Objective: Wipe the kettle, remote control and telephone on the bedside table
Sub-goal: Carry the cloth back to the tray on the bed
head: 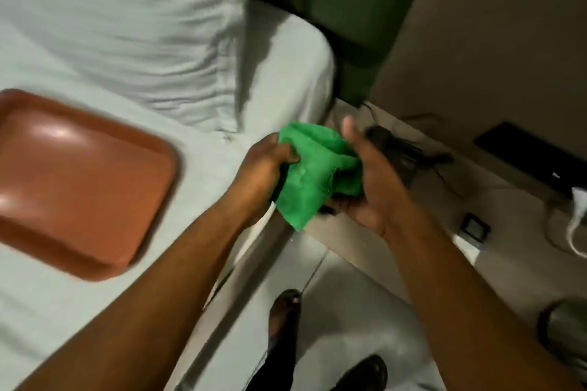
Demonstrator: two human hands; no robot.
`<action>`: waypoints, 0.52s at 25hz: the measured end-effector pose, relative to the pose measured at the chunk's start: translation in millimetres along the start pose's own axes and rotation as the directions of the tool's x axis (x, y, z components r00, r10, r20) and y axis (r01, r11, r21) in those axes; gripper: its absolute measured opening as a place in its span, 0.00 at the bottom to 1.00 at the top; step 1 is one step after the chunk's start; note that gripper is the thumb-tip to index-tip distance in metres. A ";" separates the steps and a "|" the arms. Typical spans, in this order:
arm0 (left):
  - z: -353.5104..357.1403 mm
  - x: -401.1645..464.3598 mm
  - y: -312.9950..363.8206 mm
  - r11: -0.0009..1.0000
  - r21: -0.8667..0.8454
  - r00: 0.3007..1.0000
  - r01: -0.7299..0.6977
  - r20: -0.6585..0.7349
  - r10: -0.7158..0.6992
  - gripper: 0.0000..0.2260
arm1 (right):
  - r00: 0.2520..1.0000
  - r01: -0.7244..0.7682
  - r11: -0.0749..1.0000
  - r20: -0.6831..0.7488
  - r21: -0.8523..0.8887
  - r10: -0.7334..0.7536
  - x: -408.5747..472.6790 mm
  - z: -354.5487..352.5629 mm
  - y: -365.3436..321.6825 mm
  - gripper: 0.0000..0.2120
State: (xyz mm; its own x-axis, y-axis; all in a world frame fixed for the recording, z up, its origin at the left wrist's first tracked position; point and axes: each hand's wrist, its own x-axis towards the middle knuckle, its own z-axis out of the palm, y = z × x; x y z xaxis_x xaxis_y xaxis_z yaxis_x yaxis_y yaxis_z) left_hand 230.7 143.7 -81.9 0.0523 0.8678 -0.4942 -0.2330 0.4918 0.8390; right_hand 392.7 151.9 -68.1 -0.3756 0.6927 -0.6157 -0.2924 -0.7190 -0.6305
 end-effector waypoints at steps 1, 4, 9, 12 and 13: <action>-31.8 -18.2 13.6 1.000 0.005 0.996 -0.025 -0.081 0.025 0.16 | 0.997 -0.007 0.992 0.077 -0.128 0.017 6.2 32.0 -1.8 0.21; -130.6 -76.7 35.4 0.996 0.037 0.932 -0.079 -0.352 0.087 0.12 | 0.941 0.024 0.929 0.322 -0.370 0.104 25.4 130.8 8.2 0.19; -236.7 -128.3 15.4 0.976 0.203 0.716 0.082 -0.693 0.083 0.10 | 0.948 -0.029 0.742 0.216 -0.669 0.232 75.0 246.1 75.4 0.13; -259.4 -132.3 -0.4 0.836 0.402 0.584 0.375 -0.802 0.123 0.18 | 0.974 0.216 0.138 0.203 -0.966 -0.101 100.8 272.2 107.9 0.14; -261.6 -129.5 -6.4 0.789 0.444 0.559 0.425 -0.814 0.156 0.21 | 0.945 0.260 -0.027 0.260 -0.965 -0.196 103.1 273.5 113.9 0.15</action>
State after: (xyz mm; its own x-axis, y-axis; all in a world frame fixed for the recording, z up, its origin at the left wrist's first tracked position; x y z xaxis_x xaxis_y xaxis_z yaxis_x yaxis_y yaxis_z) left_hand -28.6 9.5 -82.9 -0.7976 0.5043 -0.3308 0.2694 0.7886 0.5527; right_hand 80.2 125.9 -74.2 -0.5267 0.7810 -0.3356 0.7590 0.2543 -0.5994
